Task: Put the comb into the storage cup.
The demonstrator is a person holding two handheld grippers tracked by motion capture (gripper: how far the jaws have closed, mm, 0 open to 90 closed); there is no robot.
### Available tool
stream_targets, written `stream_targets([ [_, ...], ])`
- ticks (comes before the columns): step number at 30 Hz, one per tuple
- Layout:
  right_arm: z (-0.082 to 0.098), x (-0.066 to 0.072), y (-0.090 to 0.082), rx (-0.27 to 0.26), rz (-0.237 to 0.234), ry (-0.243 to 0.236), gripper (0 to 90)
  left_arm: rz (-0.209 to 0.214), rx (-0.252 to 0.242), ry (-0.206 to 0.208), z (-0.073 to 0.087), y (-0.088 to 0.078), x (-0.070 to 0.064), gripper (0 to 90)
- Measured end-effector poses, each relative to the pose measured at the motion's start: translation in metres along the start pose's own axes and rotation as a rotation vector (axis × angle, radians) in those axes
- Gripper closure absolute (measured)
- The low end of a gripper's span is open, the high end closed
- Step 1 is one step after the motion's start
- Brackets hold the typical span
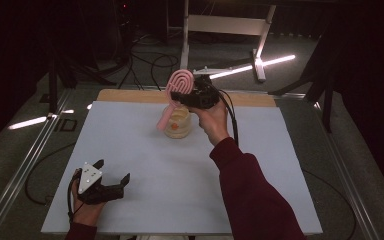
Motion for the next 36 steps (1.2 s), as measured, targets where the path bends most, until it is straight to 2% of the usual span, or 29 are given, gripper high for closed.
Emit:
stream_targets([
  [14, -0.007, -0.010, 0.003, -0.018, 0.048, -0.011, 63.8, 0.002, 0.000, -0.001, 0.000, 0.000, 0.000, 0.5],
  [32, -0.013, -0.033, 0.002, -0.066, 0.141, 0.031, 63.8, 0.006, 0.000, -0.002, 0.001, 0.001, -0.001, 0.5],
  [36, -0.012, -0.036, 0.004, -0.064, 0.156, 0.027, 63.8, 0.007, 0.000, -0.002, 0.001, 0.001, -0.001, 0.6],
])
Point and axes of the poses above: each handheld gripper's, and its own axes: y roughly forward along the jaws, z roughly out of its underside, x roughly to its left, the point moved 9 cm from there along y, roughly forward along the jaws, and after that the axes turned 9 degrees about -x, right-handed, at the moved point
